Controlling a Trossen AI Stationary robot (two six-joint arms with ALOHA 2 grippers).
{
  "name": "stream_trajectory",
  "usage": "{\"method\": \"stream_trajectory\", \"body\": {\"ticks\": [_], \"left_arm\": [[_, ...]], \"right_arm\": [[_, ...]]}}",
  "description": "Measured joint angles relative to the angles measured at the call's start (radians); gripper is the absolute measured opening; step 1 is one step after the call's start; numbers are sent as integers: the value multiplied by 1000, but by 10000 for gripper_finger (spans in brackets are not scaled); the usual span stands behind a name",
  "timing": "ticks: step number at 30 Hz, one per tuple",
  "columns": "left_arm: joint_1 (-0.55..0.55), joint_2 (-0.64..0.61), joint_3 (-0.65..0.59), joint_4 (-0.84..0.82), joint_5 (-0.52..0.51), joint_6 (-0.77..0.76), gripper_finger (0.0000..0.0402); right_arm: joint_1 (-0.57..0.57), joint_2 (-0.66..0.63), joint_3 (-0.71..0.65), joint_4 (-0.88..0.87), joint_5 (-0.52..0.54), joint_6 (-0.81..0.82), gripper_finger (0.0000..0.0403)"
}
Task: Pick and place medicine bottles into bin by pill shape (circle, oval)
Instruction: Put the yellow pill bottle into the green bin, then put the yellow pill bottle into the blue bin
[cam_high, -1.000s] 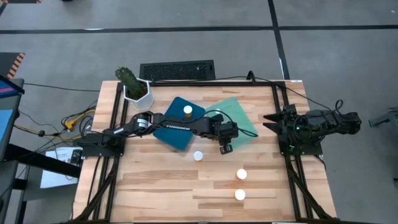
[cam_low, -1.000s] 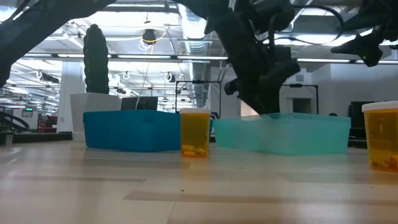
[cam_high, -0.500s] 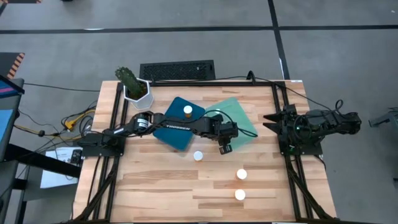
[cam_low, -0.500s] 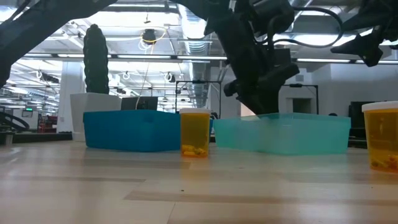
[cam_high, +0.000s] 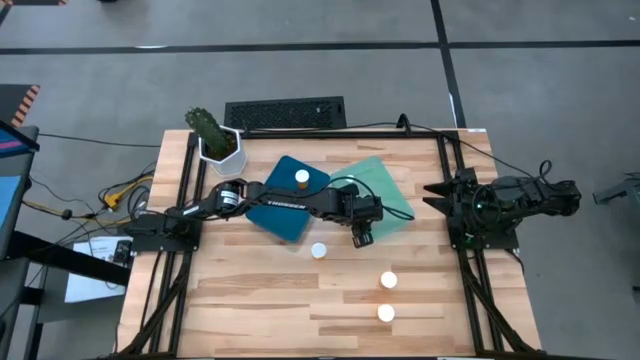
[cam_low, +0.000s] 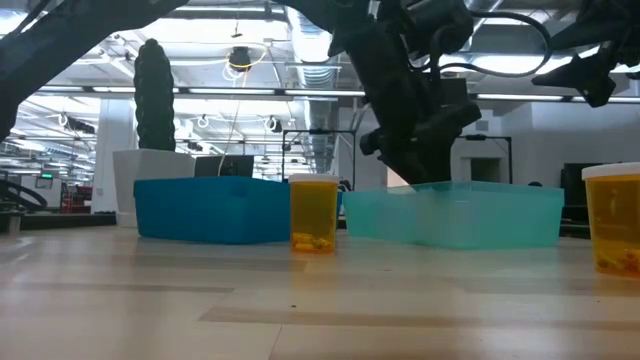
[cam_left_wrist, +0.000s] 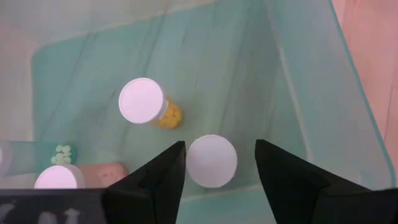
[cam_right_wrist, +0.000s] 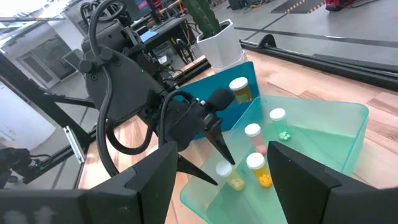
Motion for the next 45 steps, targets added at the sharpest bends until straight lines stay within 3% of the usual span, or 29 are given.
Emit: {"method": "stream_trajectory", "body": {"ticks": [12,20,25,33,39,45], "left_arm": [[0,0,64,-72,-25,-2,232],[-6,-7,145,-217,-24,-10,234],[-47,-30,257,-367,11,-26,234],[-197,-200,217,-583,7,-152,234],[-320,-217,208,-659,-6,-169,234],[-360,-226,19,-536,-8,-190,234]], "right_arm": [[0,0,0,0,0,0,260],[0,0,0,0,0,0,260],[0,0,0,0,0,0,260],[1,0,0,-11,-3,0,260],[1,0,0,-15,-3,1,260],[1,0,0,-15,-3,1,260]]}}
